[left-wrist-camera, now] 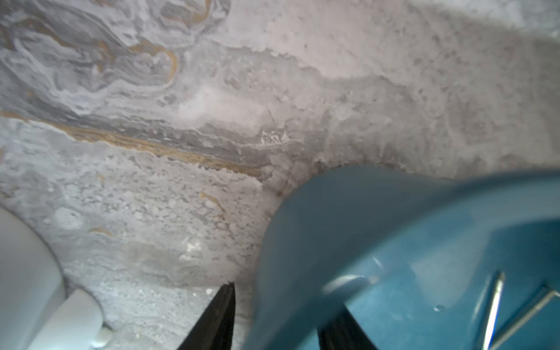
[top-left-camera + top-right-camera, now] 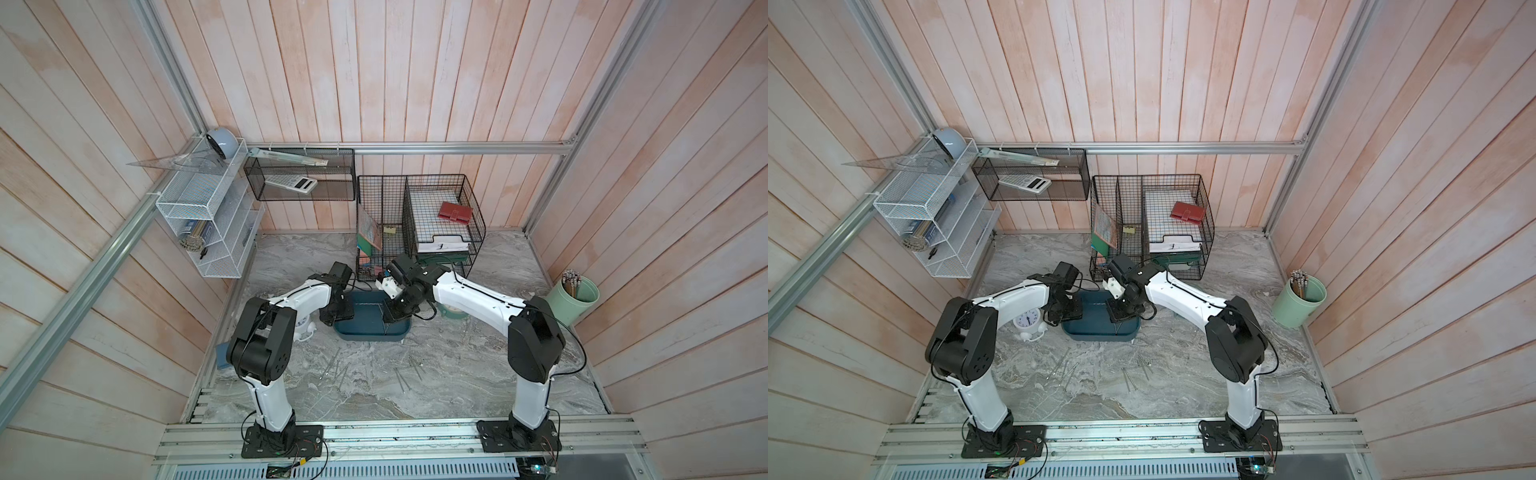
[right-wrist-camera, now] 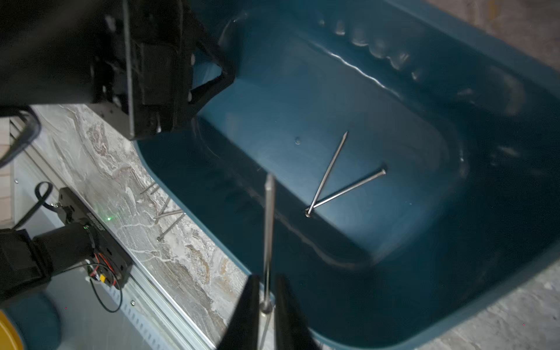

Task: Put the nails on the desktop into the storage box
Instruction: Place the nail in the storage box, then pick up the nail from the center of the board.

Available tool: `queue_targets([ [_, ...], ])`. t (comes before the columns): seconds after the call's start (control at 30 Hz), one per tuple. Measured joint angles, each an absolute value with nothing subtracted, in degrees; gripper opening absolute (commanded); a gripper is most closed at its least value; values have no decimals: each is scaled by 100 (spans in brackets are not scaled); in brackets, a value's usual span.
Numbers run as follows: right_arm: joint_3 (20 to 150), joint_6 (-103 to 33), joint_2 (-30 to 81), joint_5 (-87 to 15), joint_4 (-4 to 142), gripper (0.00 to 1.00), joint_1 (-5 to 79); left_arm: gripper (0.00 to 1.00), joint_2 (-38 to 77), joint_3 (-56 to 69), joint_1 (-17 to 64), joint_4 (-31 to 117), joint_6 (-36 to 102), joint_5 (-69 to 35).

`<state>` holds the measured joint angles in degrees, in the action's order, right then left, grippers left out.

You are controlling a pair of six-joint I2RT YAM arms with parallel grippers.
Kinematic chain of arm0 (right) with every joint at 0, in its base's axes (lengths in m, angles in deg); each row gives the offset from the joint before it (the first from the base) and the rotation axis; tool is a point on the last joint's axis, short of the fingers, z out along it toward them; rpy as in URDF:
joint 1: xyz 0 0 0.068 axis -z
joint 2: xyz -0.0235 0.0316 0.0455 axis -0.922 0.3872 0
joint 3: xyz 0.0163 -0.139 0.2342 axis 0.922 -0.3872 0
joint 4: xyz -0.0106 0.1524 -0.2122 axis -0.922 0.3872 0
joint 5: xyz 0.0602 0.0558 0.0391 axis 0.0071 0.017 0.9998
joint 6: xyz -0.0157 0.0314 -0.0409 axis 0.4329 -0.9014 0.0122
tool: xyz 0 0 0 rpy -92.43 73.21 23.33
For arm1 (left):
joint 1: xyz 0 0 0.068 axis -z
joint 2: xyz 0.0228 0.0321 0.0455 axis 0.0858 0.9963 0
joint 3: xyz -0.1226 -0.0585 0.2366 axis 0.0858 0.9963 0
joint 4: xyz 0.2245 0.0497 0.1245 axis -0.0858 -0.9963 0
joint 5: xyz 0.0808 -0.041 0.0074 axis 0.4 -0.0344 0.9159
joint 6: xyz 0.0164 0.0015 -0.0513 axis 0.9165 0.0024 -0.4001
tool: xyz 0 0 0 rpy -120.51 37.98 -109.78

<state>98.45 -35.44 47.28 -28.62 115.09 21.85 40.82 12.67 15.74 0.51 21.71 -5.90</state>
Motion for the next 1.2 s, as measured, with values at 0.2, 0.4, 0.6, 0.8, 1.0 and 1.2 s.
queue_targets([
  [0.2,9764,-3535,4487,-2689,11533,56,2262,47,3953,1409,1793,143,2022,-662],
  [0.4,9150,-3500,3445,-2695,11607,45,2345,47,3867,1525,1850,191,1948,-726],
  [0.6,8018,-3537,2052,-2925,12038,32,1711,47,3854,1555,1850,204,1917,-743],
  [0.8,7329,-3861,2109,-3718,12258,29,481,48,3854,1560,1850,208,1919,-743],
  [1.0,7141,-3852,2730,-4287,12243,28,282,48,3854,1562,1850,200,1926,-741],
  [1.2,7224,-3712,3440,-4510,12215,28,85,48,3854,1562,1850,200,1946,-741],
])
